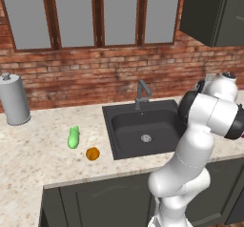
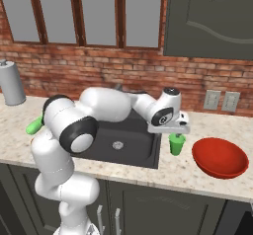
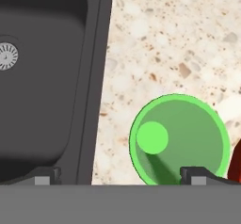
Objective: Remove the corn and orange from the sink. Then move the bowl and cup from the counter to the sink for washing.
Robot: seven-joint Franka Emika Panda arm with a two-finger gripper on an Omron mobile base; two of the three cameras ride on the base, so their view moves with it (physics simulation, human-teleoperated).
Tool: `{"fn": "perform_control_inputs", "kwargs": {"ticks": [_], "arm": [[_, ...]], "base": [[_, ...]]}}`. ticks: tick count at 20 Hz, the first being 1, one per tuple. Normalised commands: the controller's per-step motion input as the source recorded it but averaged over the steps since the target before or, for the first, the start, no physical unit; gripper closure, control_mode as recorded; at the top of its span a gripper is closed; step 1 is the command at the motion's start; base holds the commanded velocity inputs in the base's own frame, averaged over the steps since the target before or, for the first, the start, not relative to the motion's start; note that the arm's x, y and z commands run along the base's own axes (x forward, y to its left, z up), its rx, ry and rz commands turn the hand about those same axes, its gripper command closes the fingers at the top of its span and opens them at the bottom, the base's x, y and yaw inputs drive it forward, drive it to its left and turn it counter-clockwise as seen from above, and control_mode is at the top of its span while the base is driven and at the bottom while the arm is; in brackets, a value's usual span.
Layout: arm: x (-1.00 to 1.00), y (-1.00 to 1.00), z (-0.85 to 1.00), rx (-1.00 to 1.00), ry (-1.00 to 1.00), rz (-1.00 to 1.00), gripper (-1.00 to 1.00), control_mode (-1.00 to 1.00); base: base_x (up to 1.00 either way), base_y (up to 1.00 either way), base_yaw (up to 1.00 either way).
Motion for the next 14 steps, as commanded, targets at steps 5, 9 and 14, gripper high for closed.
{"fn": "perform_control_inputs", "kwargs": {"ticks": [5,9,14], "arm": [[0.14,-0.11,-0.13,0.00,0.00,0.00,-1.00,-1.00],[0.11,-0.06,-0.12,0.00,0.00,0.00,-1.00,-1.00],[0.06,0.00,-0.13,0.00,0.00,0.00,-1.00,-1.00]], "base": [[0.00,0.00,0.00],[0.00,0.00,0.00],[0.00,0.00,0.00]]}}
